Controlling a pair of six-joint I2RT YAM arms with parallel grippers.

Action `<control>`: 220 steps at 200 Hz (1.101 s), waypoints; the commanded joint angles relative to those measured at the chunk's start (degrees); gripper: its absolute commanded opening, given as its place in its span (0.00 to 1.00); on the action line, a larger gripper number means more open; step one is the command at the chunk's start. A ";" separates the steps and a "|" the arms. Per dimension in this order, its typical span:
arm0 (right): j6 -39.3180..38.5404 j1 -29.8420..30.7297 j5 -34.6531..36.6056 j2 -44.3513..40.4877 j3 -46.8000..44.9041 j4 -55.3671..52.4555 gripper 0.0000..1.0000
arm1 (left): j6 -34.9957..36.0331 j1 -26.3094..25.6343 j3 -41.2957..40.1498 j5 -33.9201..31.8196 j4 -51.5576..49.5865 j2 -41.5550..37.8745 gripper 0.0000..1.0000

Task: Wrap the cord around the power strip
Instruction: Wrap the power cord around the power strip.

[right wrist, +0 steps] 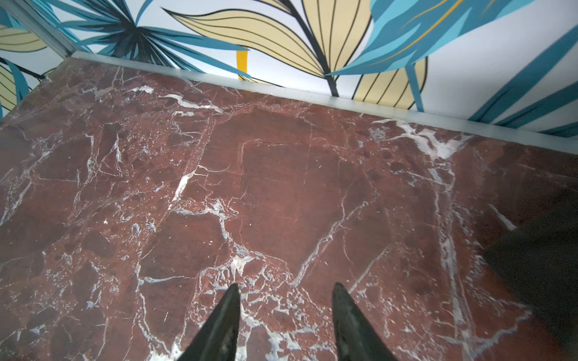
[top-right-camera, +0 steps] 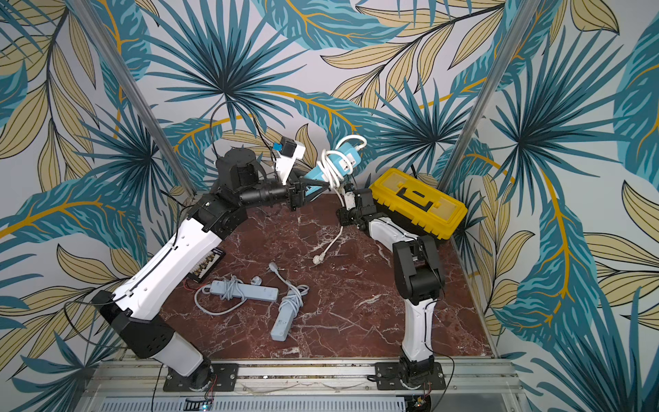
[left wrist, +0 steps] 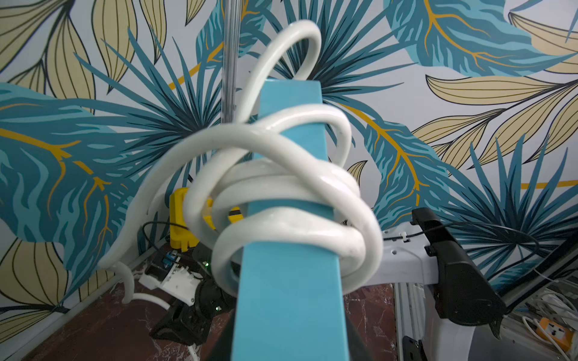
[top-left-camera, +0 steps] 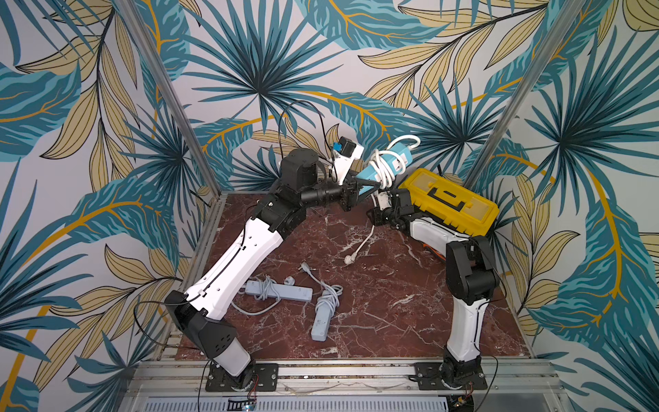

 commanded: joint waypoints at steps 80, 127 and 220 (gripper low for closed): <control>-10.58 6.35 13.24 -17.22 -15.49 -4.92 0.00 | -3.32 15.38 -0.33 -16.10 5.19 2.31 0.00; -23.42 10.58 19.32 -32.75 -21.22 -11.79 0.00 | 12.59 17.53 3.60 -28.34 -6.37 9.22 0.00; -37.99 12.50 8.29 -45.91 -7.19 -26.04 0.00 | 32.04 10.45 -3.60 -35.34 -16.25 15.42 0.00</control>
